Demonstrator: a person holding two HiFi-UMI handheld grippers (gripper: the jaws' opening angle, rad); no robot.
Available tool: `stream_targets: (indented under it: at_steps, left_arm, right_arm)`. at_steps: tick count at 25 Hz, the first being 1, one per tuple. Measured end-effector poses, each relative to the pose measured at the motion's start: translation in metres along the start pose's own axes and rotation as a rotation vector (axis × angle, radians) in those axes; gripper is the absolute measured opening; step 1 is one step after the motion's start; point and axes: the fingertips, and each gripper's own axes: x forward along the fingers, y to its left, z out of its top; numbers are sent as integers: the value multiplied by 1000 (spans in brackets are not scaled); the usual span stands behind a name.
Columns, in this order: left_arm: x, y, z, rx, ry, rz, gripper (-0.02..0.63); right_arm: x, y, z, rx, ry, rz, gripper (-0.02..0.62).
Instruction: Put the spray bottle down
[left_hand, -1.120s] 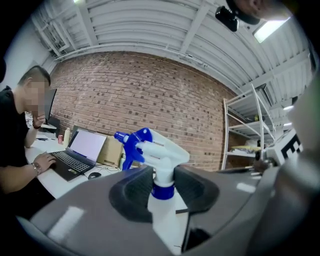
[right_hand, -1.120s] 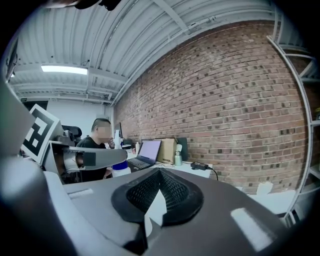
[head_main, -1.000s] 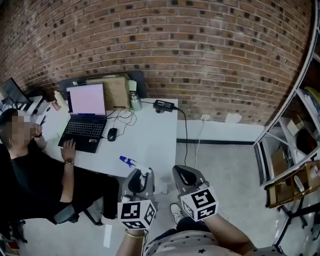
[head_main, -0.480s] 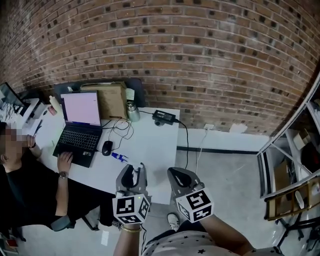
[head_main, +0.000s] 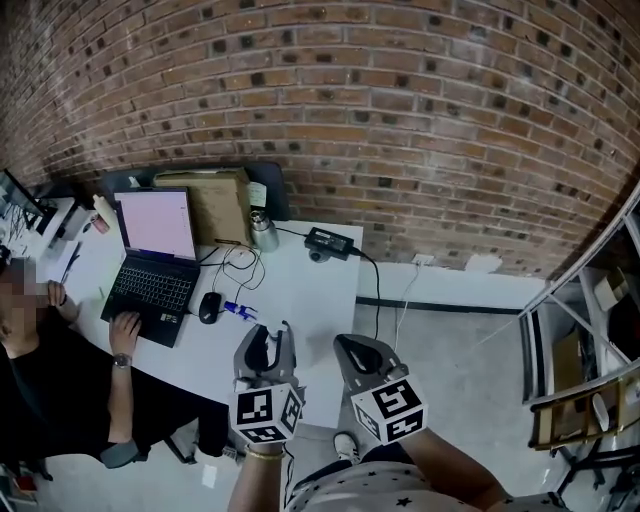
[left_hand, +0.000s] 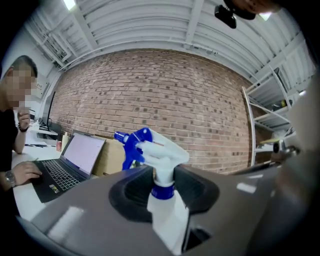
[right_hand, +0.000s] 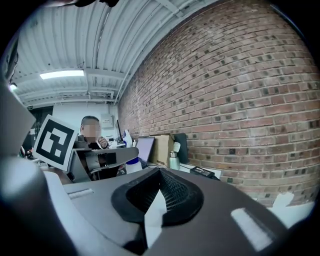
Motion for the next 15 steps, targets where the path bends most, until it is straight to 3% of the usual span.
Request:
stream_targets:
  at_steps: [9,15]
  left_arm:
    - [6,-2,-1,18,31,-18,132]
    - [0,-2,-3,33,66,-24,189]
  right_arm:
    - [11,4,-1,4,6,19,-2]
    - [8,13,-1,4,6,31,-2]
